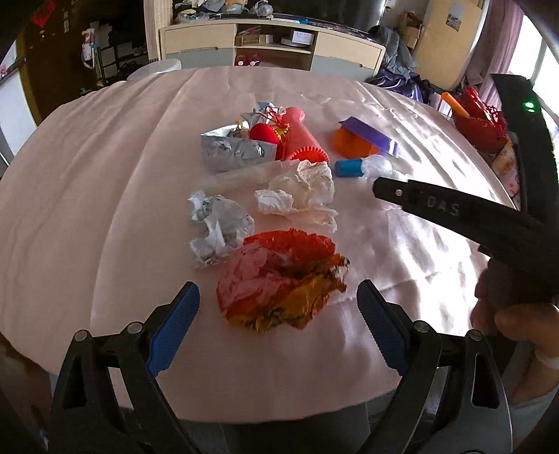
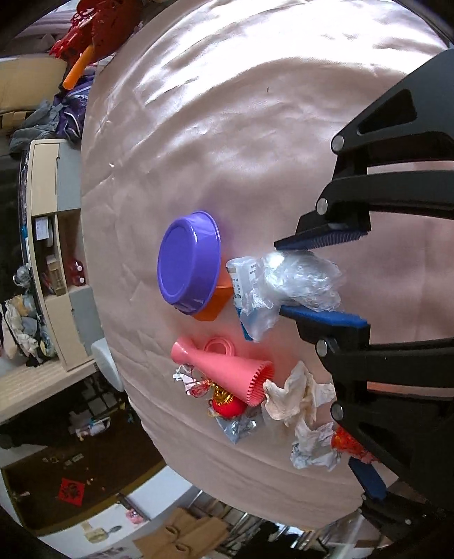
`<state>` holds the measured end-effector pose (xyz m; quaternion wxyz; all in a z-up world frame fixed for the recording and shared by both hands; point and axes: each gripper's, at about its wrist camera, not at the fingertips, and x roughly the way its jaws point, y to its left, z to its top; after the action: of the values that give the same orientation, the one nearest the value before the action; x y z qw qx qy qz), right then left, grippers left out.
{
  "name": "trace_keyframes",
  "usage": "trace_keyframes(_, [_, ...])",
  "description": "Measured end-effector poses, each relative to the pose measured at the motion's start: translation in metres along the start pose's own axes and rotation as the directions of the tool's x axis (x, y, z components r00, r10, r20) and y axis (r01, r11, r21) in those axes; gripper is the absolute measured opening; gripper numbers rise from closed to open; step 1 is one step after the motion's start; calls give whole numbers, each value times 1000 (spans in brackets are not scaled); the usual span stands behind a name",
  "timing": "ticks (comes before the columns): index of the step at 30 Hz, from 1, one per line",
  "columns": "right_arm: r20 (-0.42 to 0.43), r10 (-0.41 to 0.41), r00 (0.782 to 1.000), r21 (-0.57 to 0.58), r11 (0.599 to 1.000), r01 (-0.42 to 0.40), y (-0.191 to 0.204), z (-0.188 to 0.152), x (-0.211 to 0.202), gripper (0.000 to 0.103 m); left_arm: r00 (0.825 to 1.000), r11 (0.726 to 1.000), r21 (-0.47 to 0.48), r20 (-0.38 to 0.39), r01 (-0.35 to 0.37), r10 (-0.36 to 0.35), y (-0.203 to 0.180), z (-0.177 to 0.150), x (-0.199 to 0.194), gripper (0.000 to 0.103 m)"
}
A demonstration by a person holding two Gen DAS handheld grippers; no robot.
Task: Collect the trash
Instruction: 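Grasp the red crumpled wrapper with the left tool while the right grasps clear plastic wrap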
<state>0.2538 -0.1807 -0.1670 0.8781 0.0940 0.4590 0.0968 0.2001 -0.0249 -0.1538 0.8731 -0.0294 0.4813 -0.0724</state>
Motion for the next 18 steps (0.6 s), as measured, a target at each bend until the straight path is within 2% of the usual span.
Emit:
trace_keyframes(2, [3, 4, 1000, -4, 1000, -4, 0, -2, -2, 27, 1000, 1000, 2, 1, -1, 1, -1, 1, 3, 76])
trace_keyframes(4, [7, 3, 1000, -8, 1000, -3, 1, -5, -6, 26, 1000, 1000, 16, 16, -17, 17, -2, 2, 2, 60])
trace_keyframes(11, [45, 4, 999, -23, 1000, -3, -2, -26, -45, 25, 999, 999, 34, 42, -28, 27, 0, -10, -12, 55])
trace_keyframes(18, [107, 25, 994, -62, 998, -18, 2, -70, -105, 25, 995, 998, 55, 100, -11, 5, 4, -48, -67, 54])
